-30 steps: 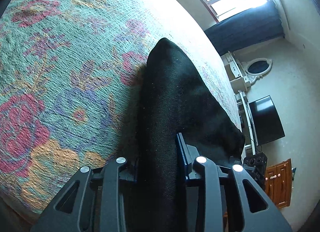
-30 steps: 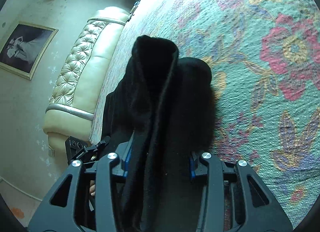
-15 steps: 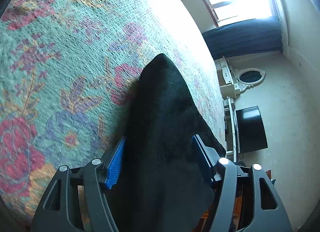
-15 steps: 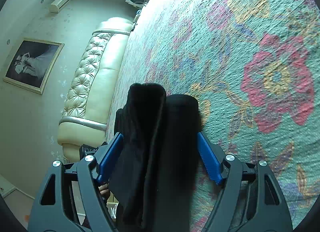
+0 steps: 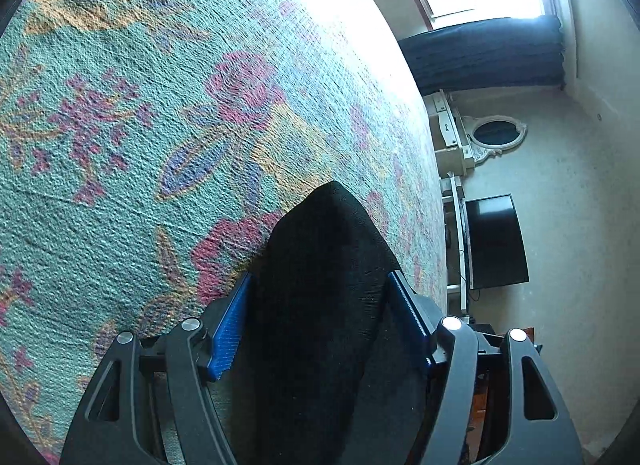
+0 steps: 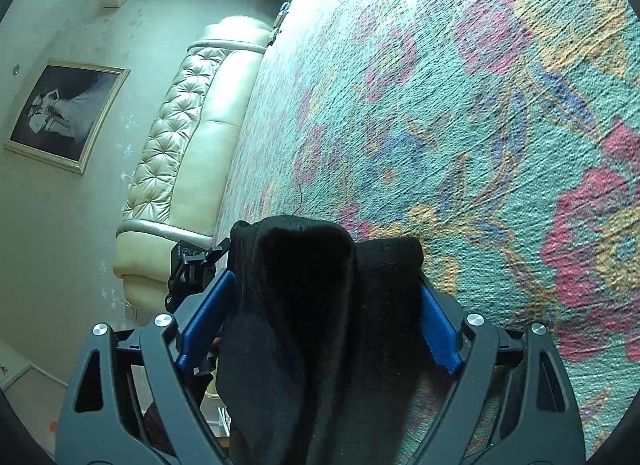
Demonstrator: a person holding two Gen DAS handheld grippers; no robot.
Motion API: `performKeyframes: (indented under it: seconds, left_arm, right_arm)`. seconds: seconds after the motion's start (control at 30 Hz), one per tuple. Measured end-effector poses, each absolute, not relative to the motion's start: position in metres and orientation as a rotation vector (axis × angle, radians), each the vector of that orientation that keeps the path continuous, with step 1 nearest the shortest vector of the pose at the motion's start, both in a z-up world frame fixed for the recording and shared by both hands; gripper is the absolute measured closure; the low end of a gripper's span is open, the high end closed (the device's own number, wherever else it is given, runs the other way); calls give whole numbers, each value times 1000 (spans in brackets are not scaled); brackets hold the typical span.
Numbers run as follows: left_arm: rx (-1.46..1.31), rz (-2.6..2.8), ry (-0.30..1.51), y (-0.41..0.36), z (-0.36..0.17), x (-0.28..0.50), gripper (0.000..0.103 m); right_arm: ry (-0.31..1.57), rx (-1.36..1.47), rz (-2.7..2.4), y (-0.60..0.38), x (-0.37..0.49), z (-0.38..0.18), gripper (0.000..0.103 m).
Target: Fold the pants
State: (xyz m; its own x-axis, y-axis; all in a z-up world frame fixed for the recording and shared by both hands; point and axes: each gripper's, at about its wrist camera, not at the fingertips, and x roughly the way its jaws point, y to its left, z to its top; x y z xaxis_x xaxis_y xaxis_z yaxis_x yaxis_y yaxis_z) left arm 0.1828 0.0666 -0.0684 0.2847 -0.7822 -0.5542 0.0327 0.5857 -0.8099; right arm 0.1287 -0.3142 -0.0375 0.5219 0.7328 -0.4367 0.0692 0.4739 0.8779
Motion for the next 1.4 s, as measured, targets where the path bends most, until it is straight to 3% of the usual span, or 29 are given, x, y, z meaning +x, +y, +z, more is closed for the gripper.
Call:
performKeyframes:
  seconds: [0.3, 0.33, 0.37, 0.43, 0.53, 0.93, 1.4]
  left_arm:
    - [-731, -657, 1145, 64, -70, 181, 36]
    - [-714, -646, 1145, 60, -69, 181, 40]
    - [-677, -627, 1146, 59, -69, 180, 56]
    - [-570, -590, 1149, 51, -69, 177, 65]
    - [-438, -580, 1103, 41, -61, 167, 68]
    - [-143, -471, 960, -3, -29, 166, 73]
    - [-169, -416, 954, 23, -35, 197, 73]
  right_arm:
    - [938, 1008, 430, -311, 134, -39, 13]
    - [938, 1016, 443, -309, 137, -40, 18]
    - [956, 1016, 440, -305, 140, -43, 38]
    - [962, 1044, 433, -303, 141, -49, 54]
    - [926, 1051, 443, -304, 135, -51, 60]
    - [847, 934, 409, -294, 140, -33, 66]
    - [830, 910, 416, -288, 192, -29, 66]
